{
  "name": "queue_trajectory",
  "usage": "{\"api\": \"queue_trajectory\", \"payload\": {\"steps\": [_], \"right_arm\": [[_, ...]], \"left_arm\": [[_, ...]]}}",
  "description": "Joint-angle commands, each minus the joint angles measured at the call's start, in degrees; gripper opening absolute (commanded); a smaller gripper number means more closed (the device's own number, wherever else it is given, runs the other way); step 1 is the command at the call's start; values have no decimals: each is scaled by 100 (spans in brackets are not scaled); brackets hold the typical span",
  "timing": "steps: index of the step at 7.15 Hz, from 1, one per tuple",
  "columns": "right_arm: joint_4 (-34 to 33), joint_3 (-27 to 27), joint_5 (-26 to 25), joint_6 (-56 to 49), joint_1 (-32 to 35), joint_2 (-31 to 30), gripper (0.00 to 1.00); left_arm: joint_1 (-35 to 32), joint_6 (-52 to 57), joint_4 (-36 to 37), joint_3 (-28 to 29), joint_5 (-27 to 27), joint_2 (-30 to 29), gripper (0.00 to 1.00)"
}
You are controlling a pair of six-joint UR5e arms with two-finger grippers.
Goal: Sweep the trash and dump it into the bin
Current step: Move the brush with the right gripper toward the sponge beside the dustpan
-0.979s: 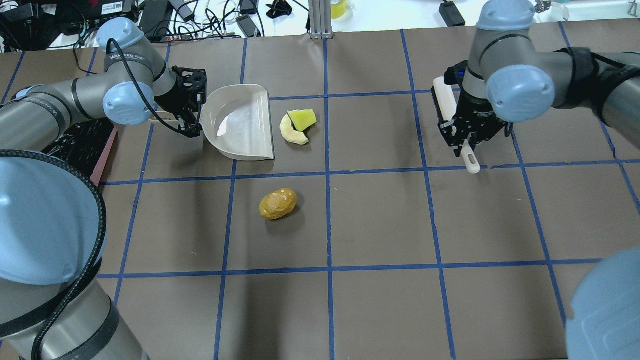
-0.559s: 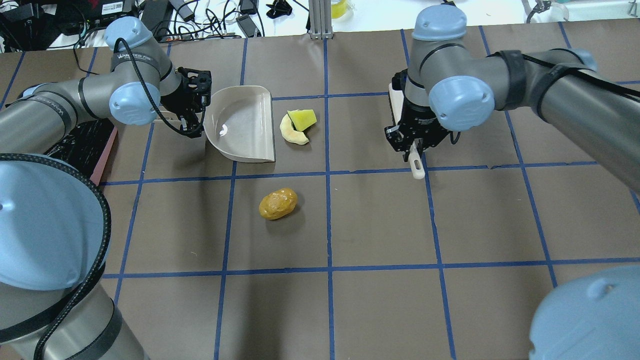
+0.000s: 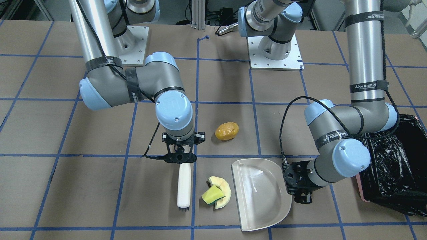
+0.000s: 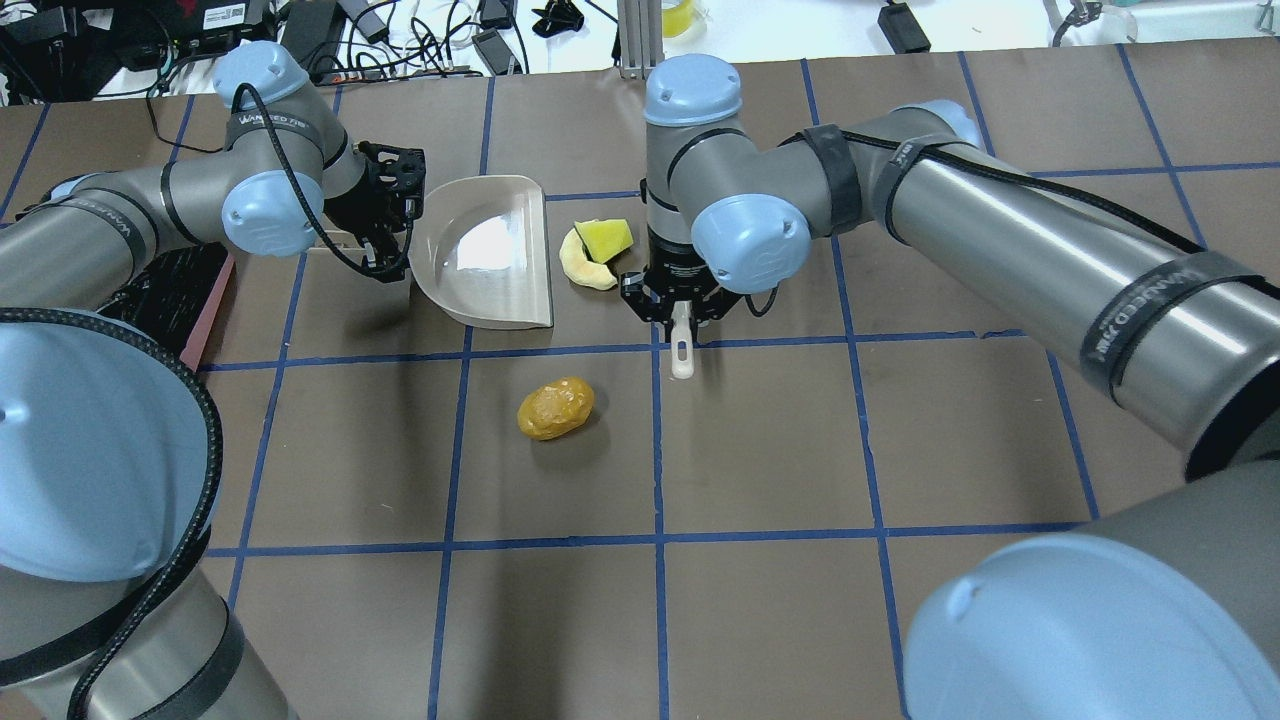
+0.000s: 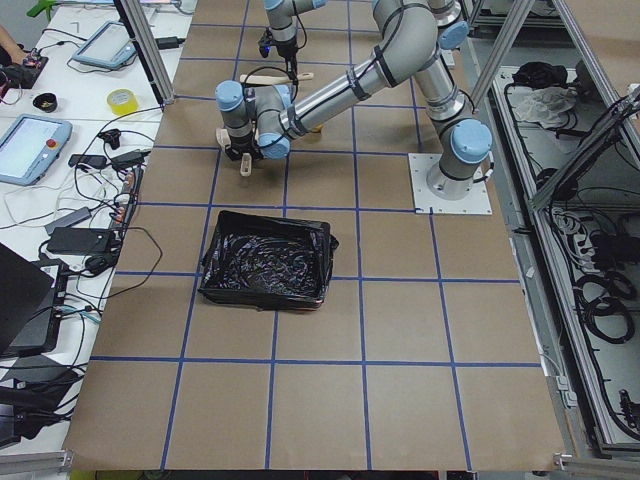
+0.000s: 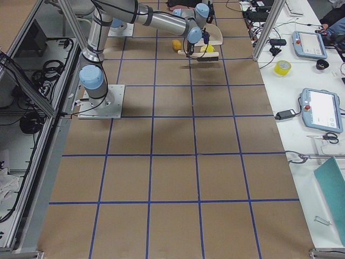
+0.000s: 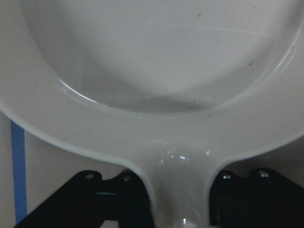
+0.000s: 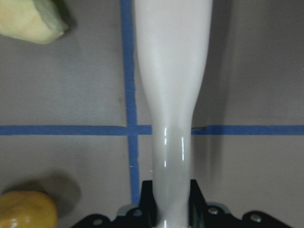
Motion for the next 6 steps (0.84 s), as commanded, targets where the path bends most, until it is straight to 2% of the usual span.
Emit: {"api": "queue_trajectory", "payload": {"steps": [1,2,3,6], "right_arm": [[-33,-320,114,488,327,317,0],[-51,-372,419,515,328,344,0],[-42,-503,457,637,372,405,0],[-112,-1564,720,1830,1020,1220,0]], "left_arm": [[0,-1,1,-20,-9,9,0],[0,8,1,-20,-9,9,0],[0,8,1,-20,-9,9,0],[0,-1,1,-37,-9,9,0]]}}
